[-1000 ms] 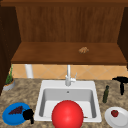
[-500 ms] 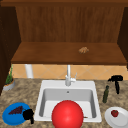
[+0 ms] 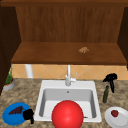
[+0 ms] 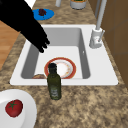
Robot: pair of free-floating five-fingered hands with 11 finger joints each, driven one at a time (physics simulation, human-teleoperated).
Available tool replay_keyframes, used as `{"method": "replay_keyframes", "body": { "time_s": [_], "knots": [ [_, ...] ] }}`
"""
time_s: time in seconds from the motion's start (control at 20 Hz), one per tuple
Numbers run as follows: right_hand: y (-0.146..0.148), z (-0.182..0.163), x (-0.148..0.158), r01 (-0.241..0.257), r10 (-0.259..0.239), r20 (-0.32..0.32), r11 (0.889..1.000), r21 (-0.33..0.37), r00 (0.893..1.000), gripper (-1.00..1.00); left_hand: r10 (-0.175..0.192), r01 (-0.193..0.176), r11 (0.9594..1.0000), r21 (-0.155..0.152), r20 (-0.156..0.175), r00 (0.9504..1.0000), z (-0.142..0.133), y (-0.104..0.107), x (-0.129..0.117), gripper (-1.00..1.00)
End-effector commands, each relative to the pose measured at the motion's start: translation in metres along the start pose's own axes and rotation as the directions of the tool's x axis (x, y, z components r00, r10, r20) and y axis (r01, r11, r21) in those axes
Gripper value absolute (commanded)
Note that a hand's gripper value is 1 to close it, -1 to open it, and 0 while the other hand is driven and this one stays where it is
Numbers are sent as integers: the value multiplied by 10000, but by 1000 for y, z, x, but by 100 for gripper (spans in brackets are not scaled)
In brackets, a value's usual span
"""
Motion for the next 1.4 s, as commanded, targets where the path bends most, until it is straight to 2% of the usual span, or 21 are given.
{"method": "replay_keyframes", "body": {
  "time_s": [0.0,0.15,0.45,0.55,0.9,1.35],
  "knots": [
    [3,-3,12,-233,234,-259,9997,26,9994,-100,0,0,10000,0,0,10000,0,0,0,0],
    [6,-9,16,-92,93,-105,9999,42,9999,-100,0,0,10000,0,0,10000,0,0,0,0],
    [8,-11,3,207,-206,290,9998,-21,9994,-100,0,0,10000,0,0,10000,0,0,0,0],
    [10,-15,11,198,-200,292,9998,55,9994,-100,0,0,10000,0,0,10000,0,0,0,0],
    [23,-41,9,7,-8,29,9993,369,10000,-100,0,0,10000,0,0,10000,0,0,0,0],
    [30,-55,-3,23,-30,317,9997,227,9995,-100,0,0,10000,0,0,10000,0,0,0,0]
  ]
}}
